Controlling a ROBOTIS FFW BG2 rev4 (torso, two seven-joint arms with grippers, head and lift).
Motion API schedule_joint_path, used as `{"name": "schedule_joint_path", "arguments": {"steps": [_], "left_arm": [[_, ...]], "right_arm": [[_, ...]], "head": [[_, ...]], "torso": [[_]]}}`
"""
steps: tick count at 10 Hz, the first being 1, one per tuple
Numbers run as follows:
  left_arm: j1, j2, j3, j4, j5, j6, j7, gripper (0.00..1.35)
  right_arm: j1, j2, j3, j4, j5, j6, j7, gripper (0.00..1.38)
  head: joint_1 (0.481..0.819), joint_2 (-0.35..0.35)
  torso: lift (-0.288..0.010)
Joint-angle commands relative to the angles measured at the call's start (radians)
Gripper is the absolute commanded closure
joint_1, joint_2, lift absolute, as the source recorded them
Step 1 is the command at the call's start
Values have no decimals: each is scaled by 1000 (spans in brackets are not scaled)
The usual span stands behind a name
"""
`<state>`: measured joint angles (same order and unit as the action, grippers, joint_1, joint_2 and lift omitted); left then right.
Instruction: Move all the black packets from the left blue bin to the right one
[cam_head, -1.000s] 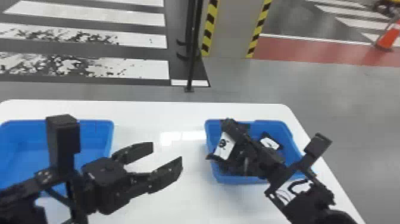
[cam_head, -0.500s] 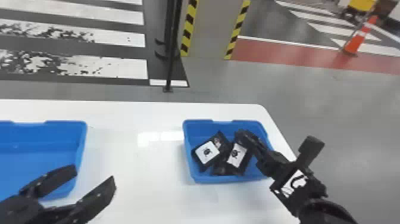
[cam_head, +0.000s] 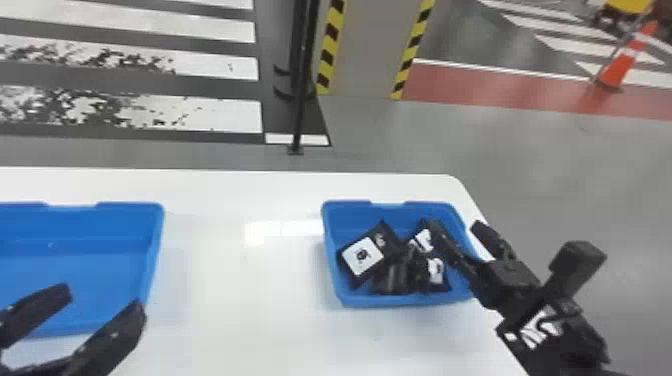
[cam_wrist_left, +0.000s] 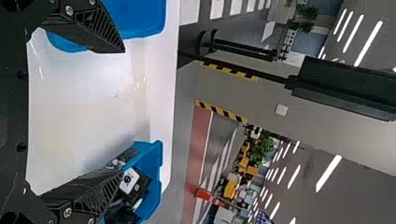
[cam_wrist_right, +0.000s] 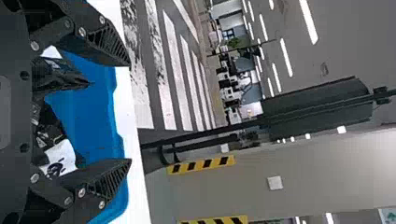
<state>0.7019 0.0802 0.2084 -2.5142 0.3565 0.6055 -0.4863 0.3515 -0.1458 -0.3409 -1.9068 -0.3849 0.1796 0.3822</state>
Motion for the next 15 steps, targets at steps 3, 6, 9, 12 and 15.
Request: {"name": "schedule_joint_path", "arguments": {"steps": [3,6,9,12,15], "left_arm": [[147,-57,117,0,-83,-250,3,131],[245,-83,218,88,-169,-552,23,131],[196,-83,184,154,-181,-623,38,134],[182,-83,167,164,-171,-623,48,134],[152,-83,149,181,-151,-615,55,134]], "right_arm": [[316,92,-32,-323,164,-74,-2,125],[530,147,-26,-436,183,-207,-31,125],[557,147,-8,-433,205,-236,-37,125],[537,147,10,-428,205,-236,-37,125],[503,147,34,-404,183,-253,-37,125]], "head": [[695,-213],[695,-66],[695,-9],[695,-5],[695,3]], "torso": [[-140],[-140],[-140],[-140],[-140]]}}
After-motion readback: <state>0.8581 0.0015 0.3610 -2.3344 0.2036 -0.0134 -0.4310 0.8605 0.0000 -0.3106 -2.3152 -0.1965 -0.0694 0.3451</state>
